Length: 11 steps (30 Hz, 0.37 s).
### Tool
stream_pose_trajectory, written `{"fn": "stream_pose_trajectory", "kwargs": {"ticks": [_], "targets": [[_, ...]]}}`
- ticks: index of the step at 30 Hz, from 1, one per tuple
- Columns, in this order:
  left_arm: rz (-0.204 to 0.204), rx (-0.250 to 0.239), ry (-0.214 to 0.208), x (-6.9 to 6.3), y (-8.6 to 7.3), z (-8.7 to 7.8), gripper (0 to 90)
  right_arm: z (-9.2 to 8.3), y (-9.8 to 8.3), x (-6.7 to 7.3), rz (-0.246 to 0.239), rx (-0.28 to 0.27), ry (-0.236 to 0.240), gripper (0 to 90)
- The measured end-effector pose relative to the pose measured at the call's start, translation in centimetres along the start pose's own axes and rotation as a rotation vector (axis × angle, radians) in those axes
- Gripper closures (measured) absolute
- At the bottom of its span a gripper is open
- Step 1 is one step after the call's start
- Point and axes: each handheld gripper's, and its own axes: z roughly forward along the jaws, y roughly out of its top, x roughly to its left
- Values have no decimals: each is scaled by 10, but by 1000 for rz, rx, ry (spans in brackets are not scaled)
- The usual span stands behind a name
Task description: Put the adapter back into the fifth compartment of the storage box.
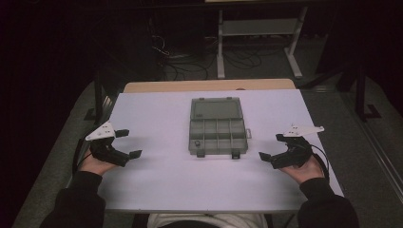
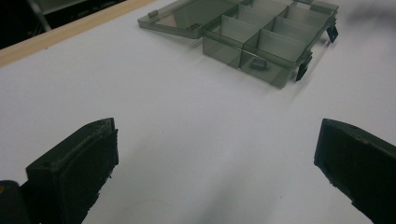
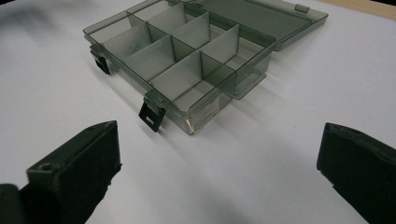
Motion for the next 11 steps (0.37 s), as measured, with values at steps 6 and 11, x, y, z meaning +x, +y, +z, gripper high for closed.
{"fn": "stream_pose_trajectory", "kwargs": {"ticks": [6, 11], "targets": [[-27, -29, 23, 2, -11, -9, 0, -1, 0, 0, 2, -1, -2, 0], [-50, -57, 28, 0, -14, -13, 0, -1, 0, 1, 1, 1, -4, 0]]}}
